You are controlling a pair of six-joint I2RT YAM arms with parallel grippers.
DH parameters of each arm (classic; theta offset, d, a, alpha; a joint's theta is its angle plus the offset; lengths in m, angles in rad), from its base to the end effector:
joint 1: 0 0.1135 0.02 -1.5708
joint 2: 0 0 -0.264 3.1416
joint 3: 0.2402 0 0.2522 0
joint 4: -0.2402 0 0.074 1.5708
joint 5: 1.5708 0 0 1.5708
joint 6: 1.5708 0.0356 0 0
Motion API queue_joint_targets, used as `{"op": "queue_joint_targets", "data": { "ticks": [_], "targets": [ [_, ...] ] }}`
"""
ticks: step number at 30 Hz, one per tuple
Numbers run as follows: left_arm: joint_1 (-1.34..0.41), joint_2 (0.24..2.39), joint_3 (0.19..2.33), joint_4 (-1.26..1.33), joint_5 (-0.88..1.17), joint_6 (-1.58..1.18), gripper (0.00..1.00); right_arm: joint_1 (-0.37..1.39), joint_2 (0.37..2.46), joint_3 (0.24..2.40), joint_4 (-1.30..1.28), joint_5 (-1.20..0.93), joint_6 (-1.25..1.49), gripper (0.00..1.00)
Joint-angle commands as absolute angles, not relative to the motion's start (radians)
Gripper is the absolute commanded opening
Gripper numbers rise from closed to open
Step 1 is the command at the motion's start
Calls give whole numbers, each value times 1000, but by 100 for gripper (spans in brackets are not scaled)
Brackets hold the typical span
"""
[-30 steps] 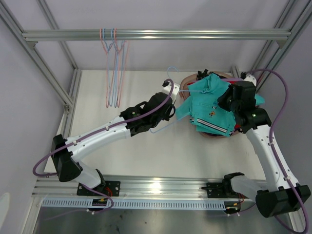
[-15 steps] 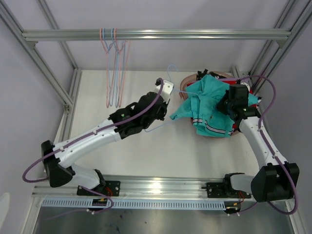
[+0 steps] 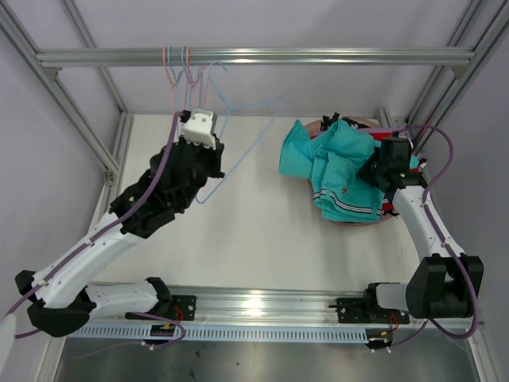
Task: Remove the trousers from the hanger
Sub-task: Remove the trousers from the hanger, then place the hanger at the clothesline.
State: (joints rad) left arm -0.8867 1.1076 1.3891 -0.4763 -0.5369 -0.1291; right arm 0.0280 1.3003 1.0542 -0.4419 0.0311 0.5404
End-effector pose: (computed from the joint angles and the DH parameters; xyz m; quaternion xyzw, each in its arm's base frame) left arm 0.1552 -0.1616 0.4551 0.1190 0.7543 -0.1187 0.6346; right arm 0.2862 0.0069 0.2968 0.2355 0.8729 0.1063 0.4140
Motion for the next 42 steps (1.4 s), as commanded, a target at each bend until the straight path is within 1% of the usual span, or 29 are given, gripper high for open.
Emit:
{"op": "queue_joint_targets", "data": {
  "ticks": [1, 10, 15, 18, 21, 28, 33, 34, 37, 42],
  "targets": [
    [-874, 1088, 1411, -396, -601, -115, 0, -31, 1348, 1023, -489, 153, 500, 6],
    [-874, 1091, 1410, -397, -589, -118, 0, -49, 1356, 1031, -483, 137, 488, 6],
    [-873, 1083, 1402, -391, -594, -115, 0, -51, 1322, 1063, -491, 92, 482, 6],
    [-865, 1072, 1405, -391, -594, -120, 0, -51, 1277, 1107, -506, 46, 474, 10],
    [-854, 1052, 1405, -390, -586, -121, 0, -51, 1233, 1163, -528, 11, 488, 19],
    [-854, 1025, 1427, -399, -597, -78, 0, -11, 1200, 1315, -603, -67, 483, 34],
    [-856, 1017, 1445, -400, -629, -3, 0, 3, 1126, 1296, -595, -94, 483, 37],
    [-856, 1016, 1447, -394, -643, 30, 0, 29, 1103, 1280, -592, -100, 485, 38],
    [-856, 1019, 1443, -379, -663, 69, 0, 35, 1068, 1243, -569, -118, 486, 38],
    [-853, 1064, 1468, -391, -681, 136, 0, 54, 1019, 1183, -546, -138, 483, 38]
  ]
}}
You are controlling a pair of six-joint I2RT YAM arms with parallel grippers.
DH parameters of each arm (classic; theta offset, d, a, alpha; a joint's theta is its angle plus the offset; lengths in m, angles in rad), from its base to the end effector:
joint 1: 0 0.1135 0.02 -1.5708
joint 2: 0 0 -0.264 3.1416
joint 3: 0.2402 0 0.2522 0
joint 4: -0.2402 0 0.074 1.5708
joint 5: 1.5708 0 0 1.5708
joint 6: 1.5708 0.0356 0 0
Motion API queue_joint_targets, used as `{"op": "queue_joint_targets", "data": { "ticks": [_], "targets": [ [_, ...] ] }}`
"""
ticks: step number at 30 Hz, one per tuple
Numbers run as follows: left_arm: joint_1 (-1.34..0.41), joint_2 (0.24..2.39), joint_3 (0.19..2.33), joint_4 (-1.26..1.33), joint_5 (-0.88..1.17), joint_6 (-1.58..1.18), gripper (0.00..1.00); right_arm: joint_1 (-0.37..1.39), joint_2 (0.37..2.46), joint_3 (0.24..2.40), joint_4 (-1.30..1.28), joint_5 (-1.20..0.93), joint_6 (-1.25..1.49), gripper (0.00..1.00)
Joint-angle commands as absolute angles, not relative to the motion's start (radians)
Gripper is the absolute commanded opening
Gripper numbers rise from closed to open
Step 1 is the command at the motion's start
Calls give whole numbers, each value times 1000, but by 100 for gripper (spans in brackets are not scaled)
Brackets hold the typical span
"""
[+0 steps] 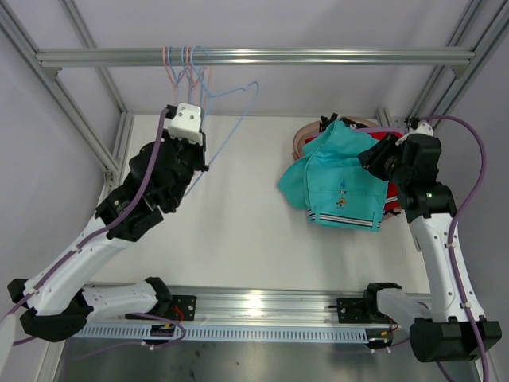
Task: Remove the trousers from the hanger
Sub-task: Place the hanger at the clothesline.
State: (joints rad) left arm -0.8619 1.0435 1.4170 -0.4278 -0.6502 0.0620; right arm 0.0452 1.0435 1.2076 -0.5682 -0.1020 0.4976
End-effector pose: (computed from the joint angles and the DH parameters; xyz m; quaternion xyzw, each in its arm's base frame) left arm 0.1436 -0.1344 0.4813 0.1100 0.7138 -0.0401 0.6905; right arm 0.2192 0.0135 0.3978 0.1596 0.8186 0.1885 0.5186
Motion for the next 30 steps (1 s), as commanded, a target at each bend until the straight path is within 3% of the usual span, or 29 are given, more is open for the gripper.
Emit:
{"op": "queue_joint_targets", "data": {
  "ticks": [1, 19, 30],
  "targets": [
    [-847, 1075, 1482, -396, -684, 135, 0, 55, 1016, 1177, -542, -143, 485, 38],
    [-695, 1345, 1742, -442, -629, 130, 0, 86, 1068, 1092, -454, -203, 450, 38],
    [-629, 1460, 1713, -411, -581, 80, 0, 84, 1063, 1017, -434, -215, 426, 37]
  ]
}}
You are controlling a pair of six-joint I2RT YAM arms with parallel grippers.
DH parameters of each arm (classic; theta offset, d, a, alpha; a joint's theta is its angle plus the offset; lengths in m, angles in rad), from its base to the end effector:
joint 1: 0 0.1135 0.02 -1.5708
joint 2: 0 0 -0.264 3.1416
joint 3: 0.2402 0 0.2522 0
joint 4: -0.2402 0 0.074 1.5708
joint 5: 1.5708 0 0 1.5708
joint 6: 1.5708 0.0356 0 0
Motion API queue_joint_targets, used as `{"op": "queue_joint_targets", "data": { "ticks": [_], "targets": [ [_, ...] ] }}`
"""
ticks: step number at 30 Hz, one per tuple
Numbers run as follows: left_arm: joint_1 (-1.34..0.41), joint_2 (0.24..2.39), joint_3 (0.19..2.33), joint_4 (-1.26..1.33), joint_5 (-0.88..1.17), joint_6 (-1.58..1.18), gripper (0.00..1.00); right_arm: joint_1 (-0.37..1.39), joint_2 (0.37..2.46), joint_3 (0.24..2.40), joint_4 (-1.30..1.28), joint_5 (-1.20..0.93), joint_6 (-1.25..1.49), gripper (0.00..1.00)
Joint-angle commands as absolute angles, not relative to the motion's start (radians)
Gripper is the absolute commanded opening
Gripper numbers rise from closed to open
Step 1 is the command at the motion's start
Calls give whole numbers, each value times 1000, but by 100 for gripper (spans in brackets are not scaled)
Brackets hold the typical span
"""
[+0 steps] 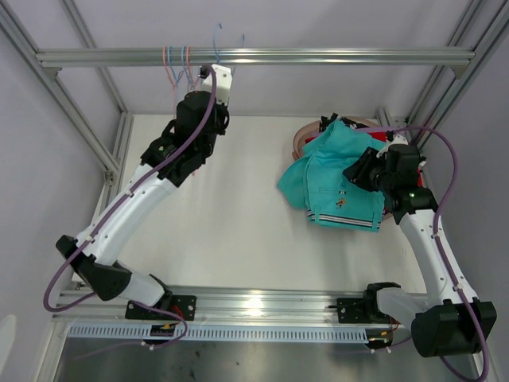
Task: Remove the trousers from the hanger
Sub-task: Place the hanger at the clothesline.
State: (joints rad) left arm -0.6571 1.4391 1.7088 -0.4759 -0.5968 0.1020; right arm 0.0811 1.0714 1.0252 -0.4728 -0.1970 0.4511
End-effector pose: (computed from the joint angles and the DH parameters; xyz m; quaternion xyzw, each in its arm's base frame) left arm 0.2551 -0.1715 0.4771 0.1027 0.7577 0.0543 0.6422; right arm 0.2343 0.0260 0.3399 0.1098 0.8551 0.2134 0.4596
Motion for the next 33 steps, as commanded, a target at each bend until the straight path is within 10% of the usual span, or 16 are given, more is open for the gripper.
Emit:
{"op": "queue_joint_targets", "data": {
  "ticks": [1, 29, 33],
  "targets": [
    [-626, 1466, 1709, -407, -587, 72, 1, 86, 1062, 1014, -431, -215, 426, 38],
    [-509, 1336, 1468, -440, -442, -186, 1, 87, 1040, 968, -426, -235, 426, 35],
    [-509, 1332, 1457, -440, -434, -189, 12, 87, 1035, 965, -434, -235, 423, 35]
  ]
}}
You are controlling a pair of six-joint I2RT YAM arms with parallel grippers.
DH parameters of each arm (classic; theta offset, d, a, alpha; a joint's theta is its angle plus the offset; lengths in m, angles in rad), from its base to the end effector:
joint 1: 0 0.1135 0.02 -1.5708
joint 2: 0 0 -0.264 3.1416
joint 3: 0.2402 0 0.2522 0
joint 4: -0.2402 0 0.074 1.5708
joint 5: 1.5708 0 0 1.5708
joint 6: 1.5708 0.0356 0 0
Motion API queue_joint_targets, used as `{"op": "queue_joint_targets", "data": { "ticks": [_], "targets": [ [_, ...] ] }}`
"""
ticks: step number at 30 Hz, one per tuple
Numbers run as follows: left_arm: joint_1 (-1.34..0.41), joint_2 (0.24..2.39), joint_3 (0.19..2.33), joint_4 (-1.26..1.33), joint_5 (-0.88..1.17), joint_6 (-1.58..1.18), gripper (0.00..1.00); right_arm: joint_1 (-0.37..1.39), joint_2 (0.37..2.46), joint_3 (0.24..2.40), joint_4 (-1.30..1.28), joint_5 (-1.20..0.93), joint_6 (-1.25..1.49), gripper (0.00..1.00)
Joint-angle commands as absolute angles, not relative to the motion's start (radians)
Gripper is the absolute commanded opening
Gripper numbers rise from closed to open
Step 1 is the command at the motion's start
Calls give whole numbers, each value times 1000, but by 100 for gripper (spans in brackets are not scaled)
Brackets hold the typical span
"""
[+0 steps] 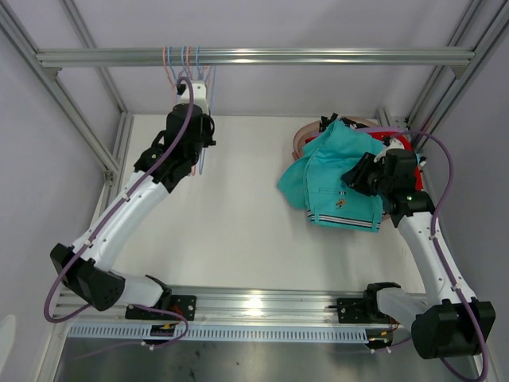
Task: Remove the trousers from the hanger
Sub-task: Place the hanger at the clothesline, then reset both arms
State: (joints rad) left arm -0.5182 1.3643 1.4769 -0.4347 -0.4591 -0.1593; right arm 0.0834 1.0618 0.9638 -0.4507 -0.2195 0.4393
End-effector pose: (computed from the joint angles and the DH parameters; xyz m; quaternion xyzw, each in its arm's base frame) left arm 0.2710 -0.1364 0.4255 0.0101 0.8011 -0.0150 0.5982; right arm 0.2323 0.0272 0.3231 0.1007 0.8628 0.2179 0.4450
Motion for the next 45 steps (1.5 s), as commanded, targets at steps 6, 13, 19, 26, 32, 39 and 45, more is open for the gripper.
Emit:
{"op": "queue_joint_targets", "data": {
  "ticks": [6, 13, 19, 26, 32, 39, 45],
  "targets": [
    [-509, 1293, 1439, -440, -422, -206, 43, 87, 1031, 991, -459, -226, 411, 36],
    [-509, 1226, 1468, -492, -417, -209, 56, 89, 1035, 1072, -511, -215, 407, 42],
    [-509, 1096, 1431, -500, -391, -225, 60, 120, 1037, 1138, -549, -169, 413, 66],
    [-535, 863, 1246, -451, -338, -279, 60, 198, 1078, 1336, -679, -49, 387, 90],
    [-560, 756, 1126, -457, -262, -290, 62, 278, 1118, 1479, -791, 36, 319, 98],
    [-580, 660, 1028, -428, -224, -278, 64, 483, 1131, 1485, -874, 328, 166, 99],
    [-583, 623, 1032, -410, -238, -265, 66, 572, 1029, 1402, -877, 511, 170, 100]
  ]
}}
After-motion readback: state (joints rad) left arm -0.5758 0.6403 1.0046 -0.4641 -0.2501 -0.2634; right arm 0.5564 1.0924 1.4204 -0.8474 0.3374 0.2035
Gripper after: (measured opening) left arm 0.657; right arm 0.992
